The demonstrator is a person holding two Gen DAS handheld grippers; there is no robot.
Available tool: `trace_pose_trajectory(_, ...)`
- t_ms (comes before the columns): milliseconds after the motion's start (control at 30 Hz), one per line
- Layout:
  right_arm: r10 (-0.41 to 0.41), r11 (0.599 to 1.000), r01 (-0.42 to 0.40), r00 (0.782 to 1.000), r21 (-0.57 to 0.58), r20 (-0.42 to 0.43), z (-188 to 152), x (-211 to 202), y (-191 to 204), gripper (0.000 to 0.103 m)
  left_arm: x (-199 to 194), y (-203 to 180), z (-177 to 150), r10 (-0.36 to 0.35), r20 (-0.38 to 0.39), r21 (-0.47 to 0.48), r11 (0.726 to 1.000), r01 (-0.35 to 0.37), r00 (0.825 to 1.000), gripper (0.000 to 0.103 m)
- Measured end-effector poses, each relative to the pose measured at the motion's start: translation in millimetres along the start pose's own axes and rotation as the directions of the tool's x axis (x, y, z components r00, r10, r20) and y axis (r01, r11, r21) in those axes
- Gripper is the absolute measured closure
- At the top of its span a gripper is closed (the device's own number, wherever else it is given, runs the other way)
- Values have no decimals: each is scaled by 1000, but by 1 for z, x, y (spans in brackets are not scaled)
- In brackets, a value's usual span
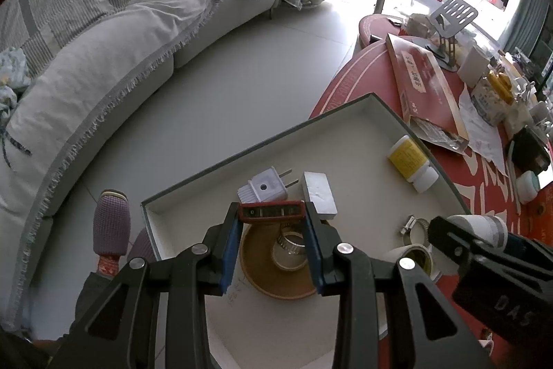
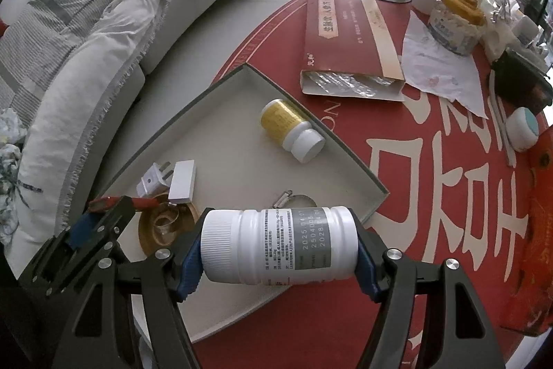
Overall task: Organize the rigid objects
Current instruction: 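Release the red box into the lid with the left tool while the right tool releases the bottle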
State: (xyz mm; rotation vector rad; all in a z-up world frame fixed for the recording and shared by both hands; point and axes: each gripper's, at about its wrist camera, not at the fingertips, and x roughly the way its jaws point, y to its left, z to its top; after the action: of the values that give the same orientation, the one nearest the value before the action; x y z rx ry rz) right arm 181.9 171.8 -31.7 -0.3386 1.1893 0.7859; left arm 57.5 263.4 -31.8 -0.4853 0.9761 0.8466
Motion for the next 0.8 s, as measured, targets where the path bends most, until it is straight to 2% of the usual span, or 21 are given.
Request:
trace_pose_trajectory(500, -8, 1000, 9, 999, 3, -46, 3, 20, 0, 31, 10, -11, 2, 8, -8, 42, 999, -8, 1000, 65)
trace_pose_trajectory(567, -9, 1000, 9, 998, 1, -63, 3, 23, -1, 31, 10, -13, 2, 20, 3, 61, 998, -20, 1000, 59)
trace_pose_trajectory(633, -13, 1000, 13, 998, 6, -59, 2, 21, -4, 30, 7, -11, 2, 58, 23, 59, 997, -59, 998, 34)
trace_pose_trajectory(667, -20, 1000, 20, 998, 11, -57, 2, 20, -7, 25, 6, -8, 2, 69, 25, 47, 996, -70, 997, 29)
trace_pose_trajectory(700, -33, 999, 34, 998, 17, -52, 2, 18, -10, 16, 6, -4, 3, 72, 21, 29, 997, -73, 997, 18)
trace_pose_trajectory(767, -50, 998, 51, 998, 30, -34, 0, 13, -18, 3, 4, 4, 4, 45, 6, -8, 999, -45, 999, 9)
trace_pose_trajectory(800, -46, 998, 47, 998, 36, -29, -1, 10, -21, 1, 2, 7, 5, 32, 6, -19, 999, -32, 999, 1)
